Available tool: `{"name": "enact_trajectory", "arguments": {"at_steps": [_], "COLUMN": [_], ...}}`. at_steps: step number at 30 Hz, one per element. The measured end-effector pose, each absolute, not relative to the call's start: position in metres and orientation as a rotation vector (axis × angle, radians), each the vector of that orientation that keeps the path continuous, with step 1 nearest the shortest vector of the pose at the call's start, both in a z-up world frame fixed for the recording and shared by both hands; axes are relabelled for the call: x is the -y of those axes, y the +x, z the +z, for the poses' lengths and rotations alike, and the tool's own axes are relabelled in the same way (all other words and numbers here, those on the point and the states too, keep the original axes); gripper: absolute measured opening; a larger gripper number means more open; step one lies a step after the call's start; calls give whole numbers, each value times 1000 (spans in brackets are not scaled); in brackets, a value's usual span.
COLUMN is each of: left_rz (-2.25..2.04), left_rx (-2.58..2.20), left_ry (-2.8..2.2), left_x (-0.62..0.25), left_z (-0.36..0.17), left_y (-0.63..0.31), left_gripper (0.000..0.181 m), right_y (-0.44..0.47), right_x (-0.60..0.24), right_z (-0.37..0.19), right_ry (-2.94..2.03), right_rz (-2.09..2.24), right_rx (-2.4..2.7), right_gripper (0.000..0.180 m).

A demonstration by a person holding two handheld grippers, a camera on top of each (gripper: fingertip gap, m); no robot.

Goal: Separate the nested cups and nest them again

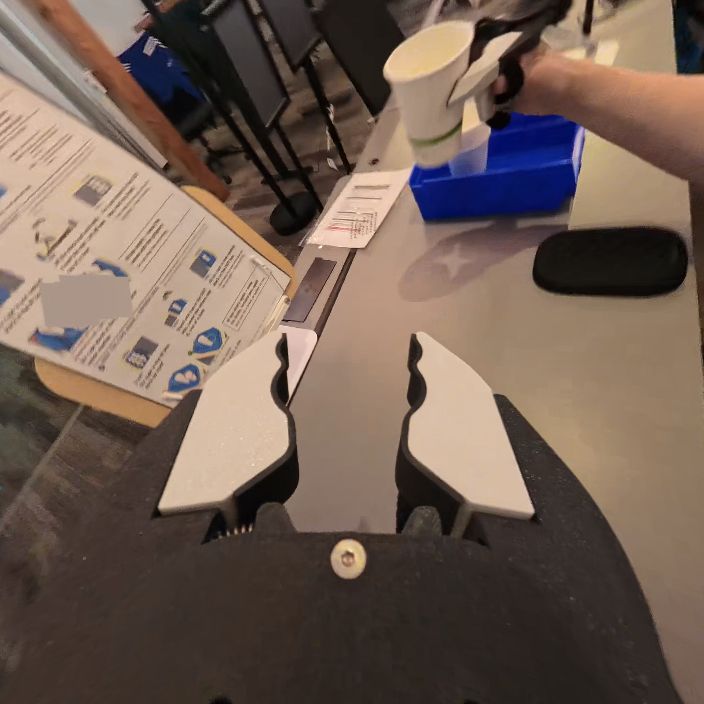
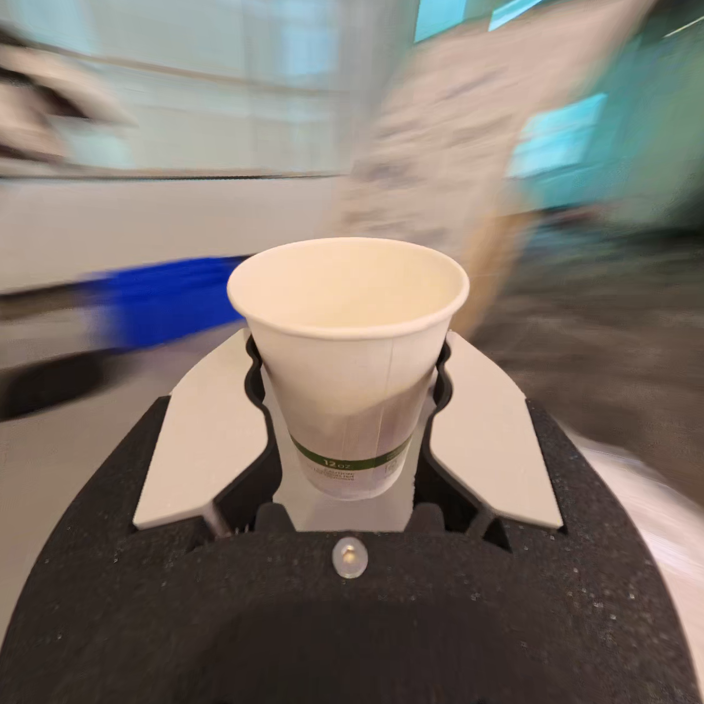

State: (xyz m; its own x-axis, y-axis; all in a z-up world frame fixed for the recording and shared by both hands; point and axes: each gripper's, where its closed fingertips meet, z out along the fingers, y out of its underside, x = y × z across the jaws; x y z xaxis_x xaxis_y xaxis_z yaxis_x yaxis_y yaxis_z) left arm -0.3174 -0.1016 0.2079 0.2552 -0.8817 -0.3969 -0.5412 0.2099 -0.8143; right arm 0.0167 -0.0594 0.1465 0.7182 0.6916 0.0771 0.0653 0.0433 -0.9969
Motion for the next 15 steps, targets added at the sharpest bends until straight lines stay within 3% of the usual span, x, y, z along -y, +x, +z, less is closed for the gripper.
{"name": "enact_trajectory", "arguments": {"at_steps": [3, 6, 15], "left_rz": [-407, -327, -245], "left_rx": [-1315, -1330, -1431], "left_ry": [-1520, -1524, -1478], "left_x": [99, 103, 134], "left_z": [201, 189, 182], "left_y": [-337, -342, -315], "left_gripper": [63, 62, 59], "right_y": [158, 238, 274], "right_x": [56, 68, 57], "right_z": [161, 140, 60], "right_ry": [-1415, -1408, -1462], "right_rz": [134, 35, -1], "right_rx": [326, 103, -44], "right_gripper": [87, 87, 88]}}
